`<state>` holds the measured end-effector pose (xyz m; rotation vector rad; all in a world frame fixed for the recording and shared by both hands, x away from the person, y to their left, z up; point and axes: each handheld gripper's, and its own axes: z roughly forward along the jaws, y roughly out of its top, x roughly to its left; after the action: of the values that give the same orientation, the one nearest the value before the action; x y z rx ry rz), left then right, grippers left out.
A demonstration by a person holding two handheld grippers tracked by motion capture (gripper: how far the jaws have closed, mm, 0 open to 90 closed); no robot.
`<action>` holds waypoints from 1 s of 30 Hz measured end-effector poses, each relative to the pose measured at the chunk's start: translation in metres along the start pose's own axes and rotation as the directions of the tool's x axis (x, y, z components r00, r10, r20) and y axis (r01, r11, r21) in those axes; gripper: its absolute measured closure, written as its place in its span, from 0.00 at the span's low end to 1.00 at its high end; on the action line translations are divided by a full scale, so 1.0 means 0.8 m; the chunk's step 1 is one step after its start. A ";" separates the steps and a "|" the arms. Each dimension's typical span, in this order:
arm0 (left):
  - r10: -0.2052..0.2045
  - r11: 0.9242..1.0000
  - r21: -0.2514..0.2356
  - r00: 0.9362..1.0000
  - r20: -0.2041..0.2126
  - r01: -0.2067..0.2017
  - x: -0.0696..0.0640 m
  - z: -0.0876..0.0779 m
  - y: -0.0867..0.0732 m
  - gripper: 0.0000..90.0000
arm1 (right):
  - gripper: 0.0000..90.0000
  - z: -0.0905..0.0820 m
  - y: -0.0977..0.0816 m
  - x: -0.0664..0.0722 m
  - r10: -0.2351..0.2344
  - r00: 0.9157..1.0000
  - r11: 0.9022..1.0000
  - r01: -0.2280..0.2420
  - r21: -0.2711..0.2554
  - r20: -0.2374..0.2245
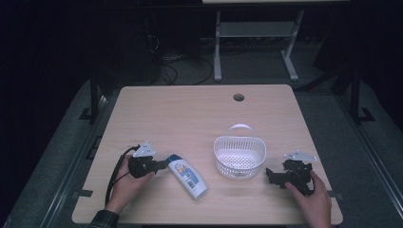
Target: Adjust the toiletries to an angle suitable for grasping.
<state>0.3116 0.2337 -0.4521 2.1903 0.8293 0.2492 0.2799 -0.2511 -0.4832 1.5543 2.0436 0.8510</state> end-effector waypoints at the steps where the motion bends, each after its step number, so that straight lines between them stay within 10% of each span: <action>1: 0.002 1.000 0.003 1.000 0.000 -0.002 0.000 0.001 0.001 1.00 | 0.00 0.000 0.000 0.000 0.000 1.000 1.000 0.000 0.000 0.000; 30: 0.033 0.999 -0.013 0.999 -0.001 -0.033 -0.002 0.050 0.046 1.00 | 0.00 0.000 0.000 0.000 0.000 1.000 1.000 0.000 0.000 0.000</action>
<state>0.3450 0.1904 -0.4527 2.1936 0.7900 0.2712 0.2799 -0.2511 -0.4832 1.5544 2.0437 0.8511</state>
